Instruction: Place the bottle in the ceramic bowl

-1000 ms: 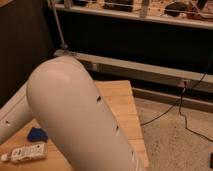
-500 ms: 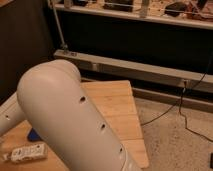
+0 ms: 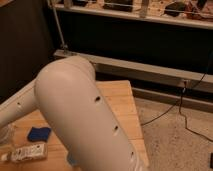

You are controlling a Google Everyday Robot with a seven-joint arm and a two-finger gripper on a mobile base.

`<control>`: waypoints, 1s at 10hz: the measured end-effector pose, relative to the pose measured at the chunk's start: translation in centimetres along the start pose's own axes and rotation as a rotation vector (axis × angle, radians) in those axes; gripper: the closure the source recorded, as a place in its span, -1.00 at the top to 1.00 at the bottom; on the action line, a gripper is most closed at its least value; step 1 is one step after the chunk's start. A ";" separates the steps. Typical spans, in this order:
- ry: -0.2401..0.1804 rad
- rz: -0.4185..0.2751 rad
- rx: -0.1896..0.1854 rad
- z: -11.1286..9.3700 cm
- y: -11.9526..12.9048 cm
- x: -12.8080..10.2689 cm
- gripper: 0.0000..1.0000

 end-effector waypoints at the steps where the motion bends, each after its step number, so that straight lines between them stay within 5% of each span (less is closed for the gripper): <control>1: 0.011 -0.013 -0.002 -0.1 0.4 1.2 0.30; 5: 0.024 -0.102 -0.003 1.0 3.8 6.2 0.30; 10: -0.018 -0.126 -0.045 3.3 8.2 7.5 0.30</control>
